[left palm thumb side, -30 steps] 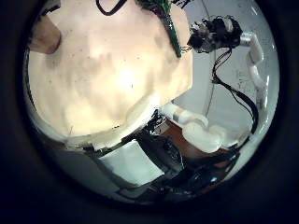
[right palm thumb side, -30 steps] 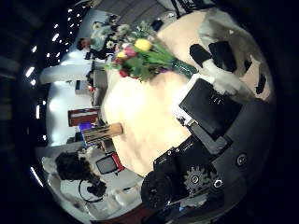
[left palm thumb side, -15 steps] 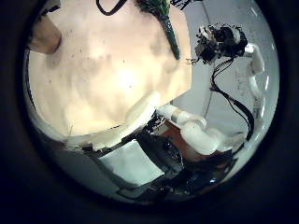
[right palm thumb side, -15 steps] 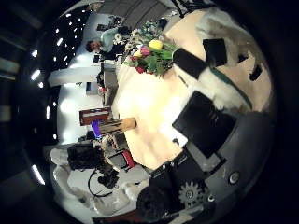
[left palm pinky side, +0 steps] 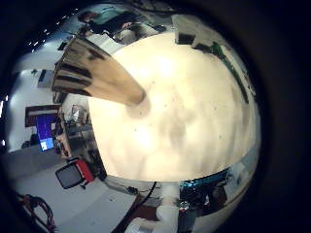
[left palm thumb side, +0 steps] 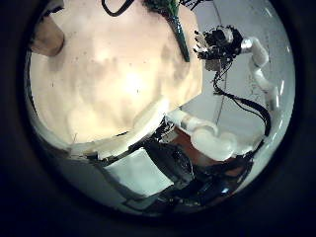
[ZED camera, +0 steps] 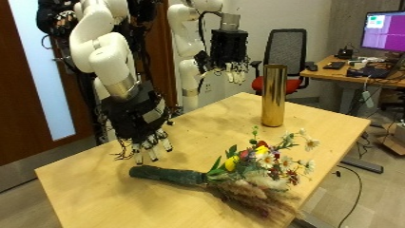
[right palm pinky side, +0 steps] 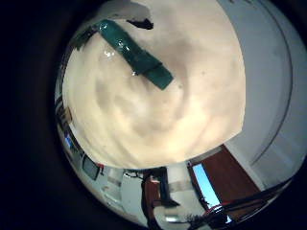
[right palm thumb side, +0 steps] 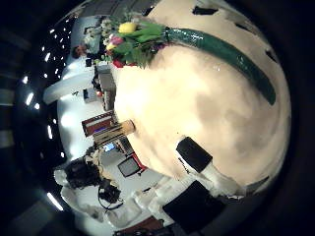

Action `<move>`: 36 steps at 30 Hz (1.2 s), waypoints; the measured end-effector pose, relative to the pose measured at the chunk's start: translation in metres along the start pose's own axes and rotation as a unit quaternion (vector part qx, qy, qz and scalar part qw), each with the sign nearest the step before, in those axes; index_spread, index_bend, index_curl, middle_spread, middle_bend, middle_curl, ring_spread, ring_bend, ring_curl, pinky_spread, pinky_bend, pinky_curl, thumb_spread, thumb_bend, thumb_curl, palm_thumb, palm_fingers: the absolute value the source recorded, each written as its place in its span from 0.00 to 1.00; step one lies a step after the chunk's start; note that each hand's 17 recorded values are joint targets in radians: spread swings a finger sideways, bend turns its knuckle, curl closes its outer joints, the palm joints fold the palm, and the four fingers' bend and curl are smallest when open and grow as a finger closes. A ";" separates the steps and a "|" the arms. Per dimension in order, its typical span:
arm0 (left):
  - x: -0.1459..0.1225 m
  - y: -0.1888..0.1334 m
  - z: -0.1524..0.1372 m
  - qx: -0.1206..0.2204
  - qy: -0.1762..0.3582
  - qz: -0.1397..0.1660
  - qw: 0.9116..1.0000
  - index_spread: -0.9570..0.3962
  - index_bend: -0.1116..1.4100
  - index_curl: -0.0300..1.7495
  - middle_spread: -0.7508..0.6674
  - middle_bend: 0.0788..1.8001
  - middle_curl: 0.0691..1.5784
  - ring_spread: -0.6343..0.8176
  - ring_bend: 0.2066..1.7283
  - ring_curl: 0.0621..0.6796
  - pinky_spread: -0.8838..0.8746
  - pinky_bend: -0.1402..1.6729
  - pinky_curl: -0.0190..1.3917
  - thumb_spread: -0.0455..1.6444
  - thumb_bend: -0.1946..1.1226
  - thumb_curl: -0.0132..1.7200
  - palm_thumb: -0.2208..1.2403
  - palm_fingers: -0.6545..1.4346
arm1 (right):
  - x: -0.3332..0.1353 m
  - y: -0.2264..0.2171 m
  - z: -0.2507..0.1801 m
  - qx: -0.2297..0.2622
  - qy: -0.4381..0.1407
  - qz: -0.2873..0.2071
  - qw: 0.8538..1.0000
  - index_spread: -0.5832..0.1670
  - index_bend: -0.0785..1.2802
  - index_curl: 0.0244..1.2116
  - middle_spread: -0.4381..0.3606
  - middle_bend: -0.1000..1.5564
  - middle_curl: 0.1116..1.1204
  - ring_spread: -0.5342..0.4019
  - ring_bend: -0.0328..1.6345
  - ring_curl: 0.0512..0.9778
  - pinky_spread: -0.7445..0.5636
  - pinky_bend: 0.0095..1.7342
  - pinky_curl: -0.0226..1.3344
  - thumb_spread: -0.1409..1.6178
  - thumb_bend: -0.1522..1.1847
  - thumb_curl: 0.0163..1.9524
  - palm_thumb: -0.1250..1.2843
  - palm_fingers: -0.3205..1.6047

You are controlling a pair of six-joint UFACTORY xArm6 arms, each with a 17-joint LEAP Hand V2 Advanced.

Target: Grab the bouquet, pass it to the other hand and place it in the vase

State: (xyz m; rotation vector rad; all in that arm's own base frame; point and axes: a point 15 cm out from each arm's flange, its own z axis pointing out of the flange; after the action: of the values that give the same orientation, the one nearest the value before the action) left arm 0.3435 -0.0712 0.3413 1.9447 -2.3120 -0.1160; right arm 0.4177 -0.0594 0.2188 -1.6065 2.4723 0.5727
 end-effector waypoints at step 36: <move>0.005 -0.008 0.002 -0.003 -0.001 0.005 1.000 0.70 0.19 0.27 0.54 0.09 0.25 0.53 0.24 0.08 0.53 0.25 0.24 0.68 0.13 0.16 0.36 0.52 | 0.020 -0.046 0.052 0.017 0.070 0.033 0.997 0.67 0.17 0.20 0.80 0.26 0.23 0.78 0.42 0.18 0.87 0.41 0.22 0.58 0.10 0.28 0.80 0.23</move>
State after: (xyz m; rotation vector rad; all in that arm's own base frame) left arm 0.3500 -0.0772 0.3389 1.9309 -2.3195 -0.1241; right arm 0.4455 -0.0729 0.1536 -1.6094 2.6292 0.4368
